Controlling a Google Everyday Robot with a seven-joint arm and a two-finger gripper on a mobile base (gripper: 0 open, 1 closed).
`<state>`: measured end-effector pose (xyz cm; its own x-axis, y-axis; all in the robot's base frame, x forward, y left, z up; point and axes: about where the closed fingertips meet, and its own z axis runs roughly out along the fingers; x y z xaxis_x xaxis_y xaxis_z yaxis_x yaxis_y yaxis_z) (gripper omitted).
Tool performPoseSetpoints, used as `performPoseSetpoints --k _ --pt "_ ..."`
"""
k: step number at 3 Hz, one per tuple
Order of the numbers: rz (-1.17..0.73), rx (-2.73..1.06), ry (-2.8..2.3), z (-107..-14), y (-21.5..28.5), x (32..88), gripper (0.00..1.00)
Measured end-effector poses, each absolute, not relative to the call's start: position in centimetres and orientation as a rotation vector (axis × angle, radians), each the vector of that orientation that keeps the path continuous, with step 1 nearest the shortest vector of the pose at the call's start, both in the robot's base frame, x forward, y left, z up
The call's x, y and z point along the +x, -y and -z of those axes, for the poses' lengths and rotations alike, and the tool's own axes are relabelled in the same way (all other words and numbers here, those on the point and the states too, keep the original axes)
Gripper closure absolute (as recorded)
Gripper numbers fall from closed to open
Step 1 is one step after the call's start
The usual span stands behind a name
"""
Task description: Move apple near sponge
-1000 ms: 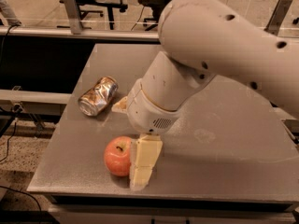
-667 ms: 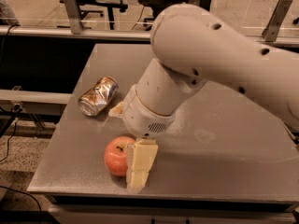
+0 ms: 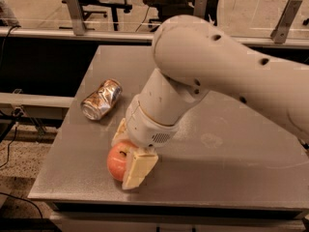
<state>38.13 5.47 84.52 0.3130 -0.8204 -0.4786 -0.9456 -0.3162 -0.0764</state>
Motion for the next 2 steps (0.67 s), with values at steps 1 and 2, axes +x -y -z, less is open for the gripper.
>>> performPoseSetpoints --k 1,2 --pt "-0.489 -2.228 -1.589 -85.2 -4.8 38.4 0.64" --pt "-0.453 -2.176 -1.652 -86.9 -3.2 39.8 0.87"
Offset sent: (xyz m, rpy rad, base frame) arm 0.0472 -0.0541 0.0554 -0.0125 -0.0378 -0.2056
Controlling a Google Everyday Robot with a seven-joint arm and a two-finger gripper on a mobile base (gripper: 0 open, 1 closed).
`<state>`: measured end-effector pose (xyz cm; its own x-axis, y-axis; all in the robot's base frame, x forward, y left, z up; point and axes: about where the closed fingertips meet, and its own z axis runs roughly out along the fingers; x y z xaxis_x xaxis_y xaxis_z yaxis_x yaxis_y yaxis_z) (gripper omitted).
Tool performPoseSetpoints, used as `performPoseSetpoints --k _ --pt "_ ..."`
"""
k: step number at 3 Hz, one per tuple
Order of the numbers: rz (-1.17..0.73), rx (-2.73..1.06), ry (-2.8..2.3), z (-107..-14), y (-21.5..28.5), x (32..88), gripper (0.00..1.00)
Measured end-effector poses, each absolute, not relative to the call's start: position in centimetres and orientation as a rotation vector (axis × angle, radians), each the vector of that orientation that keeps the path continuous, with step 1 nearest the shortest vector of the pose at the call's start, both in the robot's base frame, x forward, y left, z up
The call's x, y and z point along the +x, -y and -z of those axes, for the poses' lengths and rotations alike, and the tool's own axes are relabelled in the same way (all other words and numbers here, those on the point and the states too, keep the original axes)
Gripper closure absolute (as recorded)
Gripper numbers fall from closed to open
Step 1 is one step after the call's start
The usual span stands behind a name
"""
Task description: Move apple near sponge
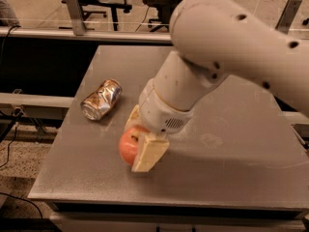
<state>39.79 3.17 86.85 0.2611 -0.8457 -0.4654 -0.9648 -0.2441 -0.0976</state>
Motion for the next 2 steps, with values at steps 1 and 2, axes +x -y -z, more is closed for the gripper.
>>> performPoseSetpoints --k 1,2 --pt "-0.402 -2.061 -1.766 -88.8 0.2 43.3 1.0" --pt "-0.352 -1.926 -1.883 -89.5 4.2 47.7 1.0"
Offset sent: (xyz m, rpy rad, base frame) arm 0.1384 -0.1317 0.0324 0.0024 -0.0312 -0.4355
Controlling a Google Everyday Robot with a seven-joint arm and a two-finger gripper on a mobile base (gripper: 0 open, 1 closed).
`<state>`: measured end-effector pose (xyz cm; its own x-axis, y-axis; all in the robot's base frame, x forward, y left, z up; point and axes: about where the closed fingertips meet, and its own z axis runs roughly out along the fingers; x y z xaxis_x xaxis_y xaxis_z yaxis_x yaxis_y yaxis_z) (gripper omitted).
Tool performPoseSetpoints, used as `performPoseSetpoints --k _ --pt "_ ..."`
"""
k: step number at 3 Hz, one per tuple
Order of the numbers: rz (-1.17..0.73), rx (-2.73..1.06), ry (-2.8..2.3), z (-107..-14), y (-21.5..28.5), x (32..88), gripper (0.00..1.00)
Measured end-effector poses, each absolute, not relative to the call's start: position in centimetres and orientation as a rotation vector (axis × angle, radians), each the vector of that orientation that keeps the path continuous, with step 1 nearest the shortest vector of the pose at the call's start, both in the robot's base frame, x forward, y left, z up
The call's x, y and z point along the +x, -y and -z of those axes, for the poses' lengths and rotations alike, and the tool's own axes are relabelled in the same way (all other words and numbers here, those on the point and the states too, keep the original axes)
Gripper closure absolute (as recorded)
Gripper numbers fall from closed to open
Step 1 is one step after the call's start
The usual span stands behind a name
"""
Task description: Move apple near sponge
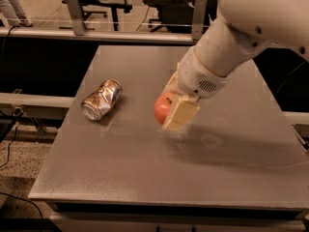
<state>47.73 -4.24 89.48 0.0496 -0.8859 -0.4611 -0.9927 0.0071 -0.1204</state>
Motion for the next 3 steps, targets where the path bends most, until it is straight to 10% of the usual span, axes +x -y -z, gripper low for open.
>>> performPoseSetpoints --k 3 --pt "-0.24 -1.574 -2.115 -87.4 14.7 57.2 1.0"
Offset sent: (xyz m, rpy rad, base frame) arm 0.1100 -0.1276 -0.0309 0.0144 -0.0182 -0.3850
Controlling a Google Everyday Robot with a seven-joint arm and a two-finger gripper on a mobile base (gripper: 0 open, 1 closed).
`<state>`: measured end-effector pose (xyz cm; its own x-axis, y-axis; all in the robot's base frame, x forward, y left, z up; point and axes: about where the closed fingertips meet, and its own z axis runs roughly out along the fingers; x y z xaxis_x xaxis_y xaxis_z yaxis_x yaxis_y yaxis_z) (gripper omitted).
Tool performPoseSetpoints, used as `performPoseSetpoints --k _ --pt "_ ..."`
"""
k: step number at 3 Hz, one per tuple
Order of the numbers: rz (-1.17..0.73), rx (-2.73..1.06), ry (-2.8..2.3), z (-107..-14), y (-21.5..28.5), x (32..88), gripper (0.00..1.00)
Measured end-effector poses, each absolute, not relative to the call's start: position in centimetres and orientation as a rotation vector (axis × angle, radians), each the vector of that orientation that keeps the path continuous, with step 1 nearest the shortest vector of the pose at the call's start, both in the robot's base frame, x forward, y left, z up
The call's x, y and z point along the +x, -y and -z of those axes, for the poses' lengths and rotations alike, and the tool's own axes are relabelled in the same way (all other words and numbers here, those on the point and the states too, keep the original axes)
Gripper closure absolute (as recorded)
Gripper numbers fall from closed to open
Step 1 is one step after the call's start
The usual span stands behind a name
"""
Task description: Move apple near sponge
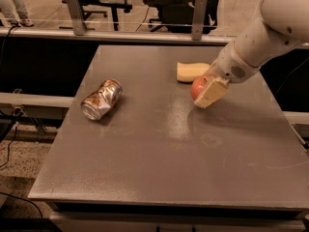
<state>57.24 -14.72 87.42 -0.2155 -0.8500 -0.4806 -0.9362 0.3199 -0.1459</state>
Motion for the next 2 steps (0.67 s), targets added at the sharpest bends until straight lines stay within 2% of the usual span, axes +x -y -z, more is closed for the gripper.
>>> performPoseSetpoints --k 1,2 --pt "-0.232 -1.504 -2.146 -87.2 16.5 59.3 1.0" --pt "-0.227 -1.461 -2.179 -86.6 17.5 60.8 0.87"
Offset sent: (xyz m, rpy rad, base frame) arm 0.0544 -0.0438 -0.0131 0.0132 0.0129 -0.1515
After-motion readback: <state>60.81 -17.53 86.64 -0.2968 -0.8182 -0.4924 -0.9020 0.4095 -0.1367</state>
